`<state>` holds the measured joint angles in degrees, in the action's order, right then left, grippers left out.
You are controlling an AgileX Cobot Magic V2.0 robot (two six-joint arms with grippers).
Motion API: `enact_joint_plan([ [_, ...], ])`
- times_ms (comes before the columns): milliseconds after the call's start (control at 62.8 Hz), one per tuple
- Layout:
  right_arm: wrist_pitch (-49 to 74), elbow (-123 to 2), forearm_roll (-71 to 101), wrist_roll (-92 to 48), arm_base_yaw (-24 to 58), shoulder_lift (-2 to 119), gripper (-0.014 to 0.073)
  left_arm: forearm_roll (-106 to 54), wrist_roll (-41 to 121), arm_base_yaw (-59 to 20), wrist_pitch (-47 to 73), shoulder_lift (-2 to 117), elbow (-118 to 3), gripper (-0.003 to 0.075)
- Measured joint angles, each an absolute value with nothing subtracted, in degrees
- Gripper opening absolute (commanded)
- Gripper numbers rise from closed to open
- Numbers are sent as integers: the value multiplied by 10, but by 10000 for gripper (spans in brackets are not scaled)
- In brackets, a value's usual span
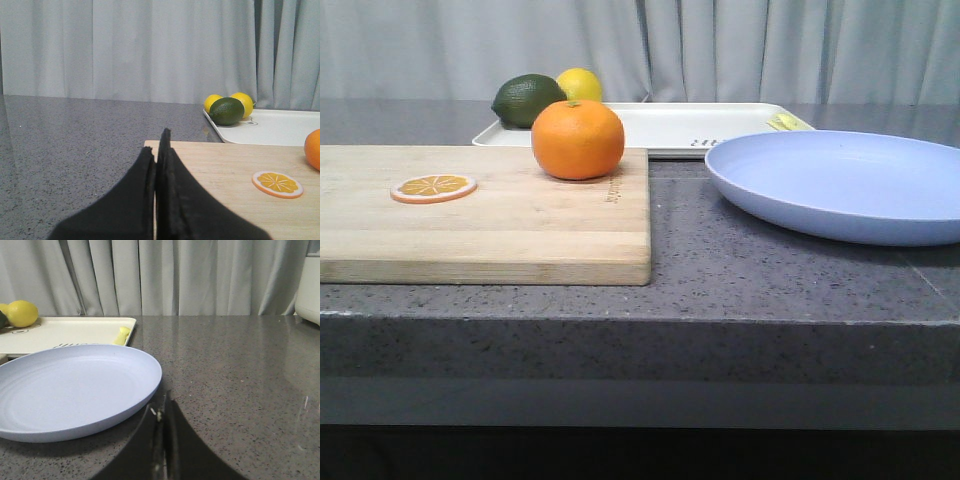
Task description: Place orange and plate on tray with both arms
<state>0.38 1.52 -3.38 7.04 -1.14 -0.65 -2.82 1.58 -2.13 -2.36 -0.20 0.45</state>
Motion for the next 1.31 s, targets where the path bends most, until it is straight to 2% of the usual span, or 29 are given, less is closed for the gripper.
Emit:
enact_joint_plan([
  [781, 4, 15, -34, 70, -11, -6, -65, -28, 16, -21, -24, -2, 4, -20],
  [1020, -4, 9, -34, 70, -11, -6, -65, -28, 16, -21, -85, -2, 3, -20],
  [1131, 26, -32, -34, 70, -11, -6, -65, -28, 15, -21, -40, -2, -31, -20],
  [1306, 116, -151, -36, 70, -11, -6, -65, -28, 15, -21, 73, -2, -153, -20],
])
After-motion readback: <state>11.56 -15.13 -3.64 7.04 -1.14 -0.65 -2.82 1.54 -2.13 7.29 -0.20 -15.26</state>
